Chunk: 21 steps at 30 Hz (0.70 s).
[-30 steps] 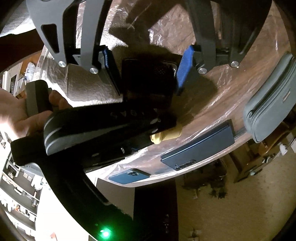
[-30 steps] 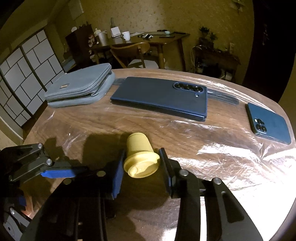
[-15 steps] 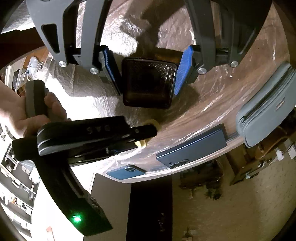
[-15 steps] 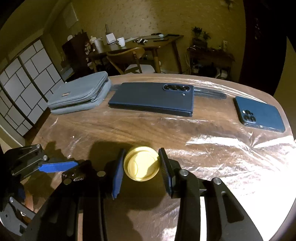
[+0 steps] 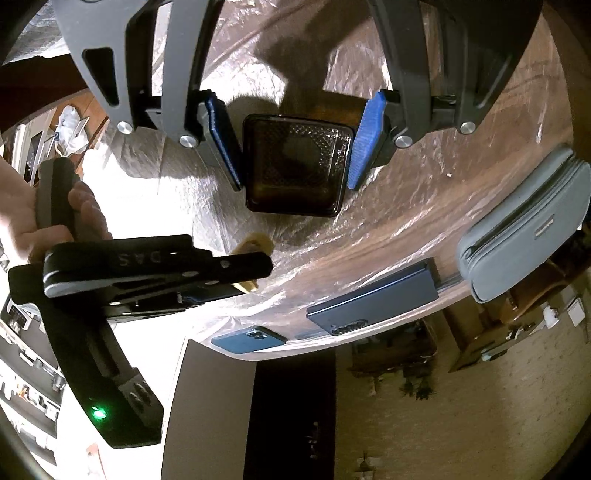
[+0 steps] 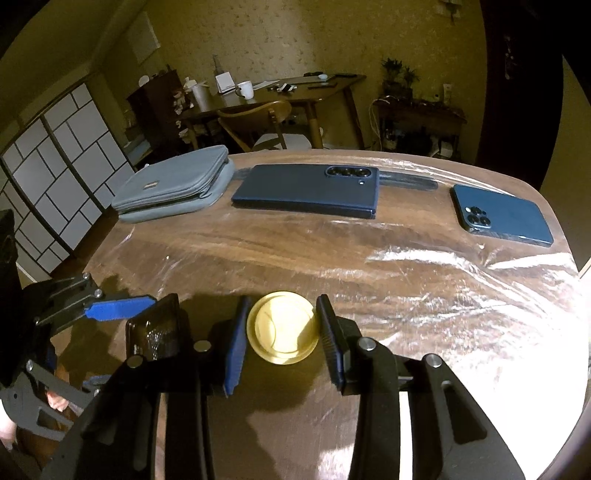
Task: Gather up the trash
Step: 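Carry the brown tray and yellow cap off the table over the white bin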
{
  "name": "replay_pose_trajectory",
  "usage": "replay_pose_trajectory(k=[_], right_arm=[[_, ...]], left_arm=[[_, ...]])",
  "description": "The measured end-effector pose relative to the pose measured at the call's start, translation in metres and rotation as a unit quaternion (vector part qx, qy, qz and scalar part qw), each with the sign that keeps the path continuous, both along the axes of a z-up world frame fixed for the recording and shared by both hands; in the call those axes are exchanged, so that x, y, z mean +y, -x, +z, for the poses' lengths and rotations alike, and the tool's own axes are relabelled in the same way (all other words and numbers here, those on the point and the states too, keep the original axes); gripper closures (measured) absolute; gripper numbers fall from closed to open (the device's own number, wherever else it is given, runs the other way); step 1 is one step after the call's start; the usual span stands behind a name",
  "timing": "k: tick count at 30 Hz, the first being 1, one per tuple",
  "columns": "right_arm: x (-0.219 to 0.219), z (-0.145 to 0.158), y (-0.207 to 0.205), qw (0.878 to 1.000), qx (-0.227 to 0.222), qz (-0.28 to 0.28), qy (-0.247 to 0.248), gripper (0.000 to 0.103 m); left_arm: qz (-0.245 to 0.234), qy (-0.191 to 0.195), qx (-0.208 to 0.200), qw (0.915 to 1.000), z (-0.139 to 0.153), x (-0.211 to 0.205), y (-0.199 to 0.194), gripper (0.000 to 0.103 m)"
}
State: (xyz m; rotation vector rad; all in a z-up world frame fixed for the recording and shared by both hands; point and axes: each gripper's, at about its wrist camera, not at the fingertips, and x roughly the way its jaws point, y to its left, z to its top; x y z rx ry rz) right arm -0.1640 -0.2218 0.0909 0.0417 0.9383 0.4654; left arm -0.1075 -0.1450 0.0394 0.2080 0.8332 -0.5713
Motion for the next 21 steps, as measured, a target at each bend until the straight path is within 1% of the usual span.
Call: replay_pose_trajectory(k=[6, 12, 21], right_arm=[[-0.006, 0.003, 0.021, 1.000, 0.002, 0.007, 0.002, 0.067], [-0.006, 0.004, 0.041, 1.000, 0.008, 0.018, 0.008, 0.067], [-0.006, 0.014, 0.084, 0.999, 0.006, 0.039, 0.005, 0.067]], left_arm=[[0.000, -0.004, 0.001, 1.0000, 0.002, 0.002, 0.010, 0.046], [0.001, 0.001, 0.002, 1.0000, 0.006, 0.005, 0.021, 0.046], [-0.014, 0.008, -0.005, 0.9999, 0.018, 0.005, 0.055, 0.046]])
